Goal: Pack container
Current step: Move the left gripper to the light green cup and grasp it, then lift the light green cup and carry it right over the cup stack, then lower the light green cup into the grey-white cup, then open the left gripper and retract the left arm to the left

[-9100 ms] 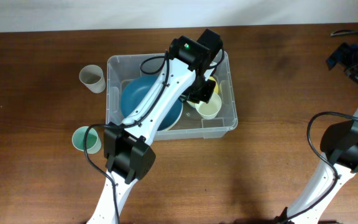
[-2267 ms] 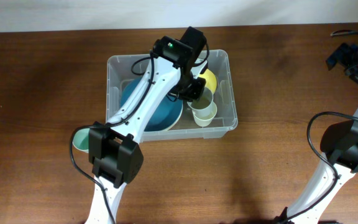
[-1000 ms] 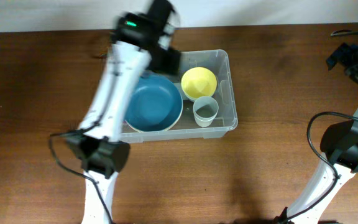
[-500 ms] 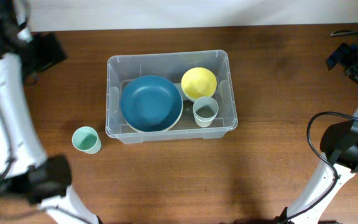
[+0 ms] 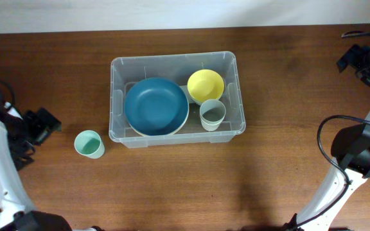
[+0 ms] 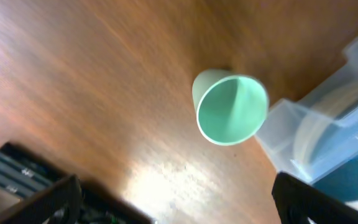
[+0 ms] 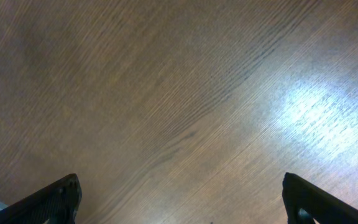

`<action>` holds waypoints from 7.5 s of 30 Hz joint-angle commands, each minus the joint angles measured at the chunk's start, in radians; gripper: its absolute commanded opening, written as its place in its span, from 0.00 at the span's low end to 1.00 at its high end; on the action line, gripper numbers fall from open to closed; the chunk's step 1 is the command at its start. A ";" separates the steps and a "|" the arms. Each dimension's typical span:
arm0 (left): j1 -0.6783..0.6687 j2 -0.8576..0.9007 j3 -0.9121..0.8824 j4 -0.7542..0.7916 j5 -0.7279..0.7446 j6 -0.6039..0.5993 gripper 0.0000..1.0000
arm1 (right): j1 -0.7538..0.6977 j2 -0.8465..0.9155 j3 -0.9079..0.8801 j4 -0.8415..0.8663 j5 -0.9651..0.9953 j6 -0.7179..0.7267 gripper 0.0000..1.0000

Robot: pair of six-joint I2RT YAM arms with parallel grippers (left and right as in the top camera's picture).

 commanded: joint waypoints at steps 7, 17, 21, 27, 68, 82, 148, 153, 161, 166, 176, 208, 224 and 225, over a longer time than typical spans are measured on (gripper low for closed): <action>-0.101 -0.014 -0.292 0.243 0.035 0.025 0.99 | -0.005 -0.002 -0.005 -0.002 0.002 0.008 0.99; -0.123 -0.013 -0.337 0.328 -0.073 0.017 0.99 | -0.005 -0.002 -0.005 -0.002 0.002 0.008 0.99; -0.123 -0.012 -0.368 0.362 -0.073 0.017 0.99 | -0.005 -0.002 -0.005 -0.002 0.002 0.008 0.99; -0.123 -0.012 -0.475 0.474 -0.070 0.013 0.99 | -0.005 -0.002 -0.005 -0.002 0.002 0.008 0.99; -0.025 -0.078 -0.262 0.521 0.095 -0.090 0.01 | -0.005 -0.002 -0.005 -0.002 0.002 0.008 0.99; -0.433 -0.329 -0.005 0.428 0.095 -0.029 0.01 | -0.005 -0.002 -0.005 -0.002 0.002 0.008 0.99; -1.073 0.208 -0.011 0.678 0.016 0.050 0.07 | -0.005 -0.002 -0.005 -0.002 0.002 0.008 0.99; -1.073 0.208 -0.011 0.679 0.016 0.050 0.50 | -0.005 -0.002 -0.005 -0.002 0.002 0.008 0.99; -1.045 0.202 0.006 0.688 0.016 0.048 0.99 | -0.005 -0.002 -0.005 -0.002 0.002 0.008 0.99; -0.954 0.145 0.050 0.589 0.015 0.049 0.99 | -0.005 -0.002 -0.005 -0.002 0.002 0.008 0.99; -0.704 -0.024 0.052 0.350 0.009 0.048 0.99 | -0.005 -0.002 -0.005 -0.002 0.002 0.008 0.99; -0.657 -0.129 -0.132 0.583 0.114 0.618 0.99 | -0.005 -0.002 -0.005 -0.002 0.002 0.008 0.99; -0.576 -0.823 -1.006 1.366 0.114 0.629 0.99 | -0.005 -0.002 -0.005 -0.002 0.002 0.008 0.99; -0.569 -0.877 -1.053 1.394 0.114 0.629 0.99 | -0.005 -0.002 -0.005 -0.002 0.002 0.008 0.99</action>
